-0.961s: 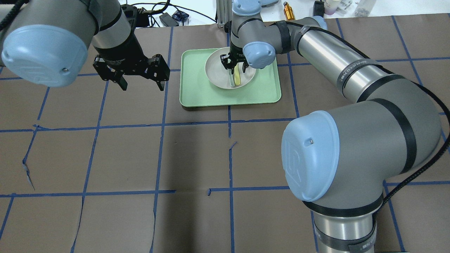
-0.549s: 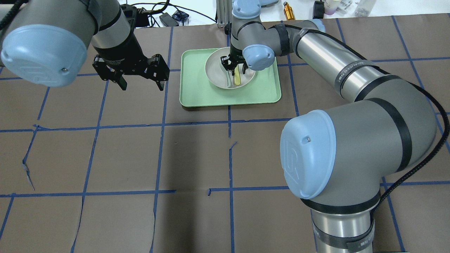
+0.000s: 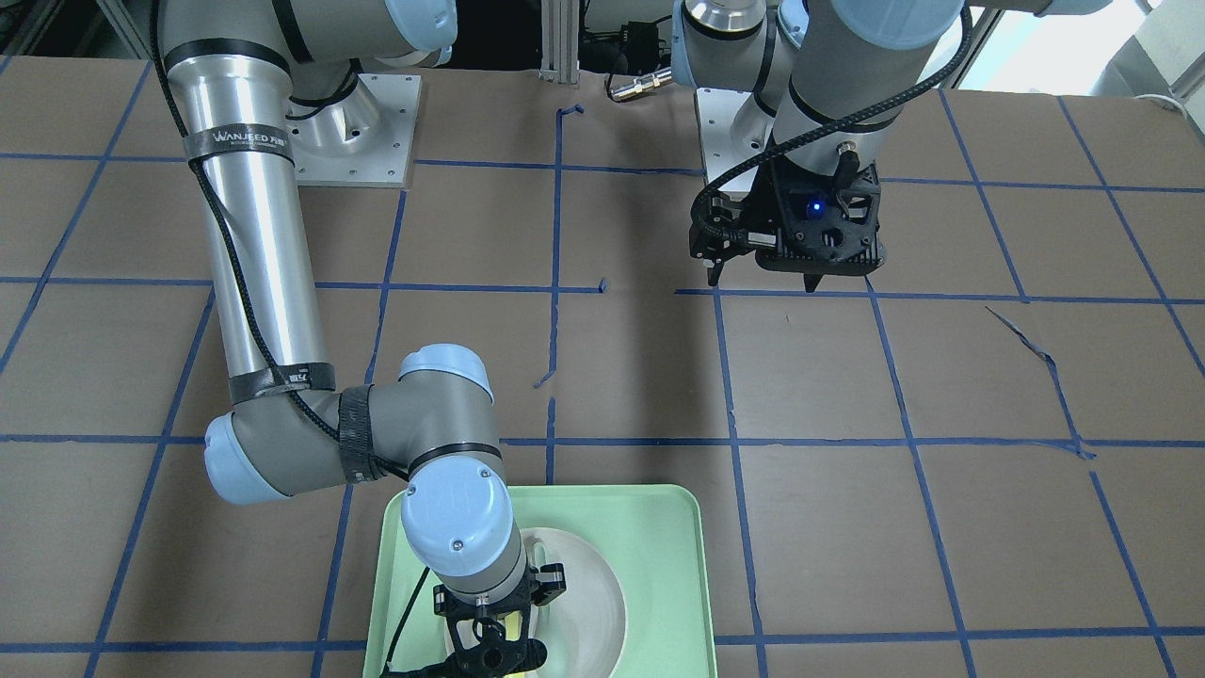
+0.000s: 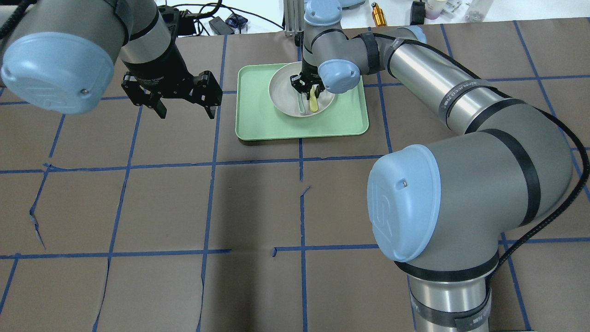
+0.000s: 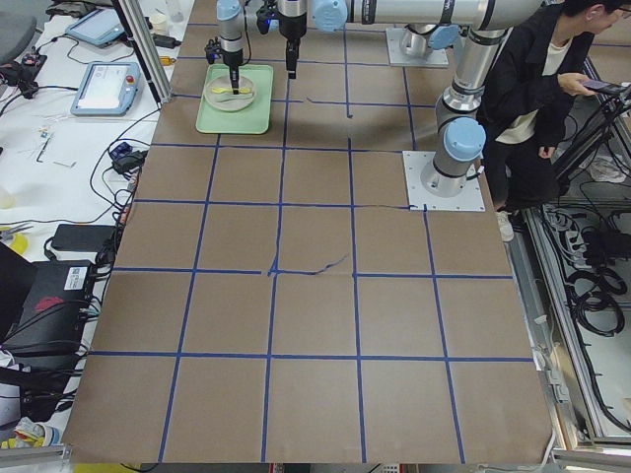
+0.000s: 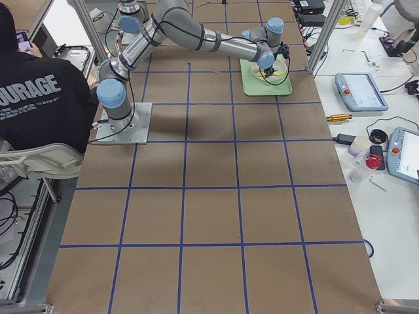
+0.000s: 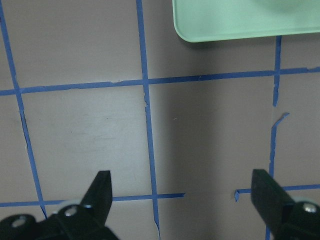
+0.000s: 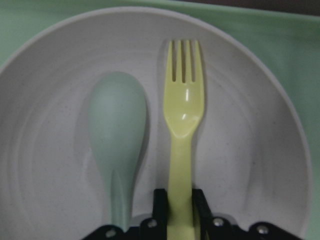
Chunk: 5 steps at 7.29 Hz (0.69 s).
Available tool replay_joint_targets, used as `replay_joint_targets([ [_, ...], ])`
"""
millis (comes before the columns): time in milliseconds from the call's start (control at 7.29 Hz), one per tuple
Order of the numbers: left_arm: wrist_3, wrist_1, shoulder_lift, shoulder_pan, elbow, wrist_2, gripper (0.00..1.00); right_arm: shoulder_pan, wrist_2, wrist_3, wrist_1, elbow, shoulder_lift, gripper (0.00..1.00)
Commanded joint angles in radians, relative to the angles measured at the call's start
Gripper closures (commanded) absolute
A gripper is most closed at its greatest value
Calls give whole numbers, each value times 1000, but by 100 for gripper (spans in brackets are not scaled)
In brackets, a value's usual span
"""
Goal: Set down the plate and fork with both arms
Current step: 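Lift the fork out of the plate and lower it beside the plate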
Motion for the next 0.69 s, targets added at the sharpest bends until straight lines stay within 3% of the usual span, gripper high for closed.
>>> replay_joint_targets([
  [0, 0, 2, 0, 0, 0, 0, 0, 0, 14, 40, 1, 2, -33, 100],
  [412, 0, 0, 0, 0, 0, 0, 0, -41, -3, 49, 17, 25, -109, 100],
  [549, 1, 0, 2, 1, 0, 1, 0, -77, -5, 33, 17, 84, -129, 100],
])
